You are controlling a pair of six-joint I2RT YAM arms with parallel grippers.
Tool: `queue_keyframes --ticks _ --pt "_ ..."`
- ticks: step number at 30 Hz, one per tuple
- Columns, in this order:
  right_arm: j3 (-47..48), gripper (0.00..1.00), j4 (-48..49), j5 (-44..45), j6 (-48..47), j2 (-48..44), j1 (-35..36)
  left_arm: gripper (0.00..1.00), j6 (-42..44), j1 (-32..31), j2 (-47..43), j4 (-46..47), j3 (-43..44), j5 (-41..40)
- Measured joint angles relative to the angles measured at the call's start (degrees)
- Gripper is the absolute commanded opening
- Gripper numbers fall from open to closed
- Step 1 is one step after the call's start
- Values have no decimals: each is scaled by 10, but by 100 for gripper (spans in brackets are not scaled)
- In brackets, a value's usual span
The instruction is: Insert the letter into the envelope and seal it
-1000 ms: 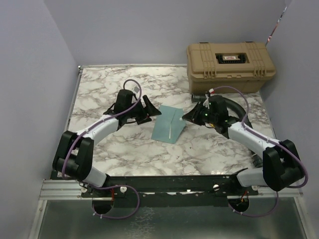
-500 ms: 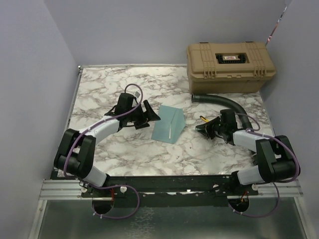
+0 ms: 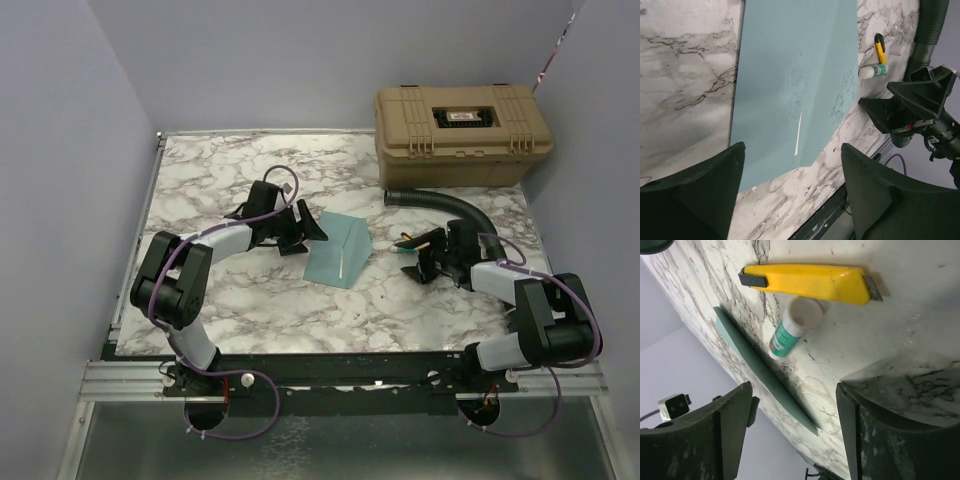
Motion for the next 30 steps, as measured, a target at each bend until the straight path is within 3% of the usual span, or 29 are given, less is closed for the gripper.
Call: queue_keyframes --ticks 2,5,7,19,30 --pt "3 58 -21 0 -12 -9 -1 51 3 -1 9 0 10 1" --pt "13 29 -55 0 -53 -20 -1 34 8 -5 24 2 23 2" --pt "18 21 -65 -4 -82 -26 -1 26 12 -8 32 2 26 2" --pt "36 16 -45 -56 -150 51 55 10 16 -30 97 -1 30 -2" --pt "128 17 57 -113 -156 188 103 9 16 -37 98 -6 30 -18"
